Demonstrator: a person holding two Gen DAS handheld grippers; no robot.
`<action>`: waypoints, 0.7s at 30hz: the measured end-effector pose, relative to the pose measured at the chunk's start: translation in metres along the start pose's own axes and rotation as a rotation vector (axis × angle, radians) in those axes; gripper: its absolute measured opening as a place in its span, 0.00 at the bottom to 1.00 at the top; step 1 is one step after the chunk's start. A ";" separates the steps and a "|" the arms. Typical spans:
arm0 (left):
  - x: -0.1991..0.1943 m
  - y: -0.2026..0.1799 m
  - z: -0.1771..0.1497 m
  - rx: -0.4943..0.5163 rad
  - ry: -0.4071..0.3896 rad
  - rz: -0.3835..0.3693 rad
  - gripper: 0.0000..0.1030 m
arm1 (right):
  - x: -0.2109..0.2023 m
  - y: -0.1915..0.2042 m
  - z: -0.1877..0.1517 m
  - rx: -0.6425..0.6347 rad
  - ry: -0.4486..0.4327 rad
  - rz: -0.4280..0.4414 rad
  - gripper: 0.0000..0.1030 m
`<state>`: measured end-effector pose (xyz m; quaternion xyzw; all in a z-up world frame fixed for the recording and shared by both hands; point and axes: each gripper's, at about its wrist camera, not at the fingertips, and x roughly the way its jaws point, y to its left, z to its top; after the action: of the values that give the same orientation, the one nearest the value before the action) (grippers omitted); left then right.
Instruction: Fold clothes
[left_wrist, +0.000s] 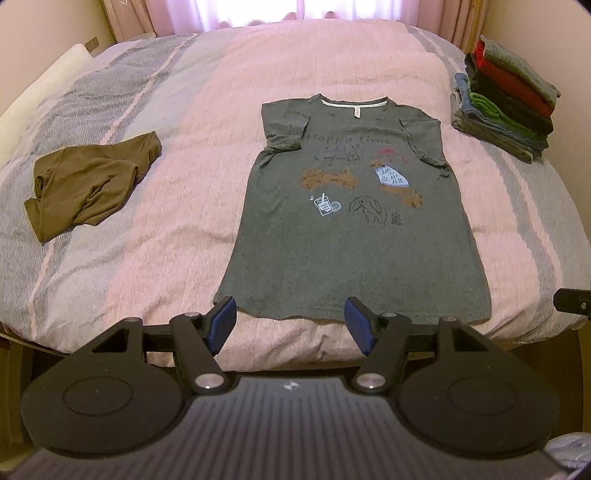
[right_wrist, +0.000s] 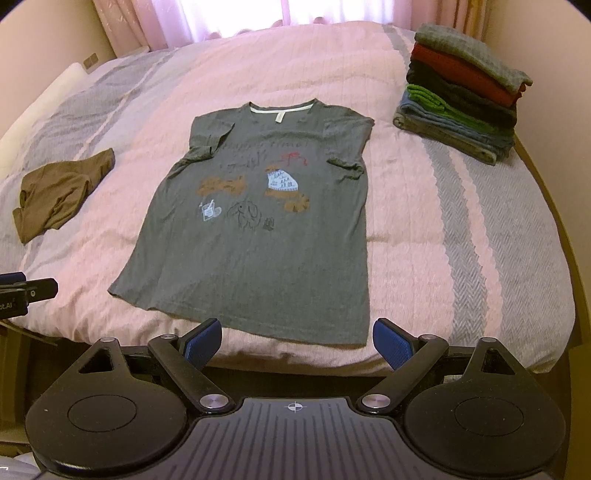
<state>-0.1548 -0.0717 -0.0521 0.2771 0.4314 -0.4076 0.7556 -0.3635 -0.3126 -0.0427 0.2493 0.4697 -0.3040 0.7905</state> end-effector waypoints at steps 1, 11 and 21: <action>0.000 0.000 0.000 0.000 0.001 0.000 0.59 | 0.000 0.000 0.000 -0.001 0.001 0.000 0.89; 0.002 -0.002 0.001 0.004 0.001 0.003 0.60 | 0.001 0.000 0.000 -0.004 0.003 0.002 0.89; 0.006 -0.008 0.001 0.015 0.005 0.007 0.61 | 0.002 -0.007 -0.002 -0.002 0.008 0.006 0.89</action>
<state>-0.1598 -0.0790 -0.0571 0.2854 0.4292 -0.4074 0.7539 -0.3686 -0.3163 -0.0456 0.2508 0.4724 -0.3003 0.7898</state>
